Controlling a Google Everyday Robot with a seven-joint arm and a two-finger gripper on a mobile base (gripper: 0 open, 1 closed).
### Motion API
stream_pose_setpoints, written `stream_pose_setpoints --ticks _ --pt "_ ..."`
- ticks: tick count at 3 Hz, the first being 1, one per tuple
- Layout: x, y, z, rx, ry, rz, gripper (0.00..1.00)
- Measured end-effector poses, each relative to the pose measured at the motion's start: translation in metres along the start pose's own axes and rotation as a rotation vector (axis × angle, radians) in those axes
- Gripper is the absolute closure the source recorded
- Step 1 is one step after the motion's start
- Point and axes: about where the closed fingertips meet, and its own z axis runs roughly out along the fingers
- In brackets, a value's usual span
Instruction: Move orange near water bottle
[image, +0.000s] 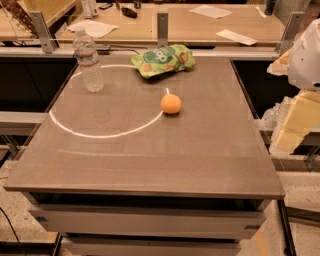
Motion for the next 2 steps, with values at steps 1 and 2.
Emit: stream_pose_setpoints --ticks 1,2 --pt "0.0 0.0 0.0 0.0 0.0 0.0 0.0" --pt "-0.0093 -0.0041 0.0037 -0.019 -0.074 0.006 0.0"
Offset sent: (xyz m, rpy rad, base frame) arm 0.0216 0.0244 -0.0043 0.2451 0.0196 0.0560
